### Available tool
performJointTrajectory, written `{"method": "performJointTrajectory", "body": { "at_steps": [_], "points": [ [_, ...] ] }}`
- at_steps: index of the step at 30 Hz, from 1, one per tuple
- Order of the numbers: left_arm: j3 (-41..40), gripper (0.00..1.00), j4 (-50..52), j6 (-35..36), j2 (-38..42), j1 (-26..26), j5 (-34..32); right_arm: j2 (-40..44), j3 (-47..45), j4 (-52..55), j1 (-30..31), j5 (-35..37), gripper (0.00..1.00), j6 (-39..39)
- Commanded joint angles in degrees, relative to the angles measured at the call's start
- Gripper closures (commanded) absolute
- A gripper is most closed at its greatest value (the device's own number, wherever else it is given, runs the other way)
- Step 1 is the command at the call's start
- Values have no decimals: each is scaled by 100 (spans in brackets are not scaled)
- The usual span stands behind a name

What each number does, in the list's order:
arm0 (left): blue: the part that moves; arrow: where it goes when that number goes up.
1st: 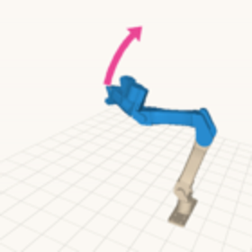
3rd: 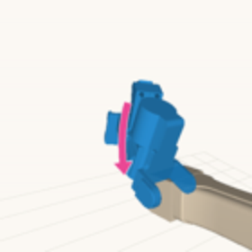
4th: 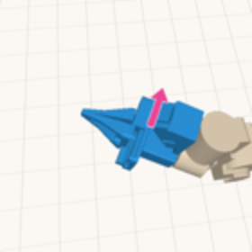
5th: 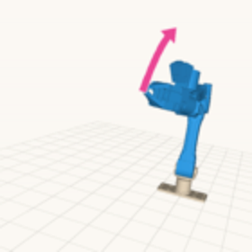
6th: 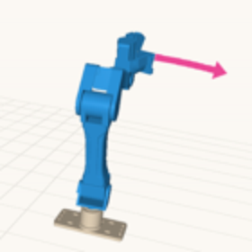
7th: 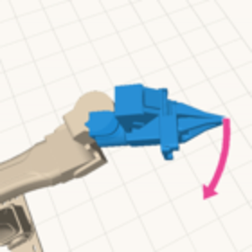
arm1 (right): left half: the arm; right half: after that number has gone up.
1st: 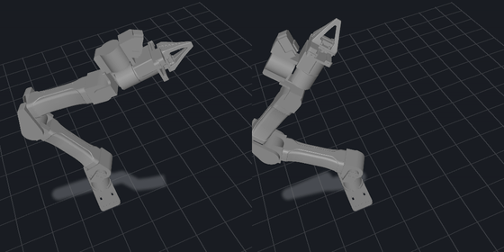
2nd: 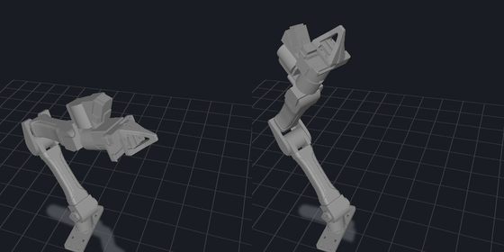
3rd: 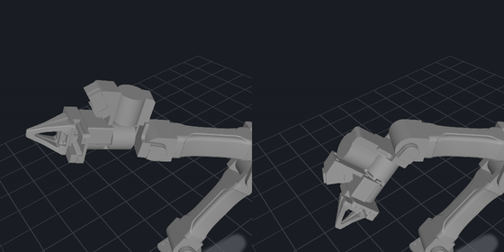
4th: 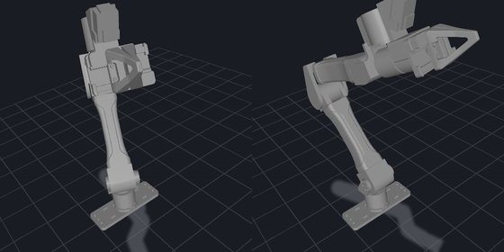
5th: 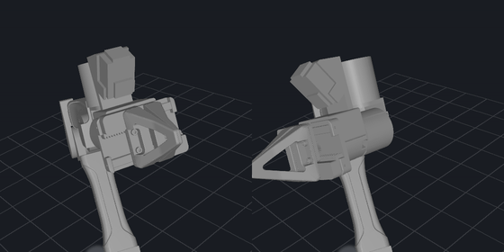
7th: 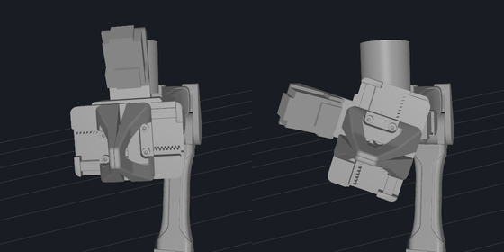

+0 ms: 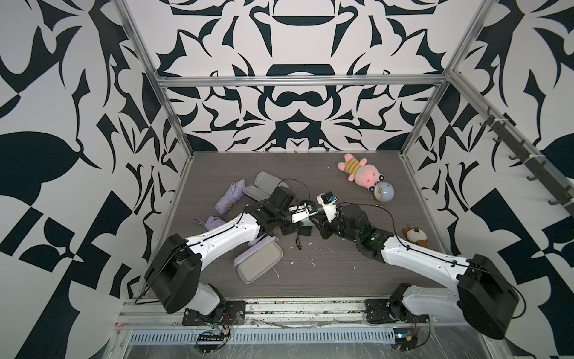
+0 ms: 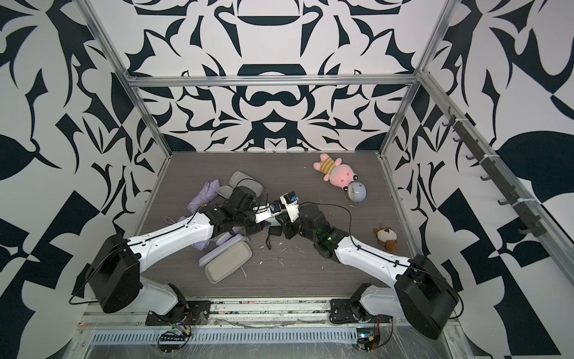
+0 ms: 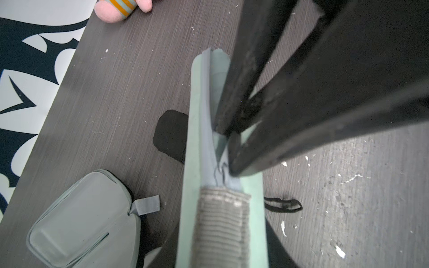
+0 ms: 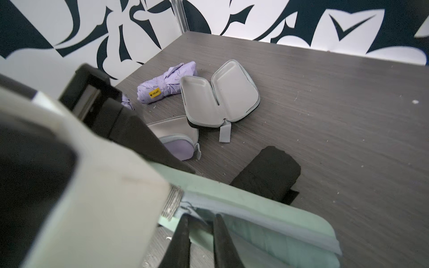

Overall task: Put umbrellas into zippered umbrella sleeves
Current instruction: Zip the zipper on the umbrella sleeve, then adjust the umbrella sleeve.

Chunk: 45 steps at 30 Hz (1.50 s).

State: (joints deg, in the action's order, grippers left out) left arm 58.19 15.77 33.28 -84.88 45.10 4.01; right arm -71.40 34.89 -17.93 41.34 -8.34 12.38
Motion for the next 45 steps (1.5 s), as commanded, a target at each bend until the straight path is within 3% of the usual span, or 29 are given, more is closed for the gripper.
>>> {"method": "performJointTrajectory", "body": {
  "at_steps": [1,3,7,16,26,27,31,33,35,40,45],
  "points": [
    [98,100,-803,-13,300,139,692,-250,131,-40,36,-139,94,-73],
    [108,100,-744,49,283,122,555,-255,104,-103,32,-89,100,-160],
    [245,100,-314,339,193,15,404,-232,38,-177,-80,303,100,-376],
    [47,100,66,824,680,-265,-143,350,-35,782,-1014,1057,100,-815],
    [-294,100,-55,1025,1095,-335,-16,956,-365,459,-1181,137,100,-390],
    [-280,100,-47,1014,1066,-335,-23,1064,-435,313,-1187,-95,96,-265],
    [-141,100,114,1031,939,-336,66,1162,-273,396,-1173,-1097,54,118],
    [-63,100,197,1015,930,-336,203,1128,-102,867,-1035,-946,29,-247],
    [32,100,332,998,912,-335,334,1155,-63,1109,-867,-469,10,-986],
    [290,100,752,951,924,-335,486,1125,111,1239,-790,-5,6,-2374],
    [450,100,968,917,891,-335,869,877,261,1215,-697,-592,6,-2882]
  ]
}}
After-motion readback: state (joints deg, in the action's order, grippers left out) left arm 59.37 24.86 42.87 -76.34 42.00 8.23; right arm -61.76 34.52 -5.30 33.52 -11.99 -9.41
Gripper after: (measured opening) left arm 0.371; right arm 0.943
